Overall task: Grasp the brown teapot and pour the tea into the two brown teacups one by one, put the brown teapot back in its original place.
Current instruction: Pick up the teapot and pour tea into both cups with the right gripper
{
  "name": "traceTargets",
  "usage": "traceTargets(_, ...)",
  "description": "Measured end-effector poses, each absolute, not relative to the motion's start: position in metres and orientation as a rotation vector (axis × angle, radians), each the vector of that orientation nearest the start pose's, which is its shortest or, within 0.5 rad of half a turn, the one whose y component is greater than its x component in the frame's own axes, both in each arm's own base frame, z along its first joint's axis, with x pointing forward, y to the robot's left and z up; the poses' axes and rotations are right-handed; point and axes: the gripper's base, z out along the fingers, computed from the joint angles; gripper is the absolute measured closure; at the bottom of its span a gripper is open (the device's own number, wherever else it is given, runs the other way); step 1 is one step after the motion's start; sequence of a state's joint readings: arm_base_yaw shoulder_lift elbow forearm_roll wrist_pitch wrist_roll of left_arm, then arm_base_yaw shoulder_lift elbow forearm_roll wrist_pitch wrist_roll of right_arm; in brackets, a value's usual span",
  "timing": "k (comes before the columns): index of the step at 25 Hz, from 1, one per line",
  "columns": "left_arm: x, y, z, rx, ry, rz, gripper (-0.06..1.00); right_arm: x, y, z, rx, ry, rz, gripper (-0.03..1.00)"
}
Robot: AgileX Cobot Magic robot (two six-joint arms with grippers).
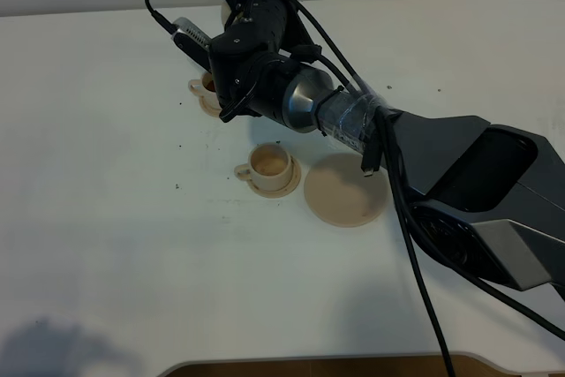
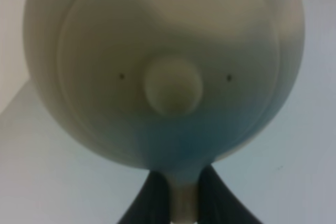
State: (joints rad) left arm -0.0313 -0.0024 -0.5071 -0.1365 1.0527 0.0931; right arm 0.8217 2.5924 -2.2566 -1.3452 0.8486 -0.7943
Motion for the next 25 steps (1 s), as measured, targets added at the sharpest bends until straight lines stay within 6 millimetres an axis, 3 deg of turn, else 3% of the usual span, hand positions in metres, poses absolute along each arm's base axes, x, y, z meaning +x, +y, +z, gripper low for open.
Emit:
traceTargets(9, -0.007, -0.011, 0.28, 0.132, 2.017, -0.124, 0.59, 0.432, 0.369, 0.166, -2.114, 0.891, -1.519, 0.84)
traceTargets(25, -0.007, -0.011, 0.28, 0.132, 2.017, -0.123, 0.59, 0.423, 0.366, 0.158, -2.052, 1.256, -1.215, 0.84)
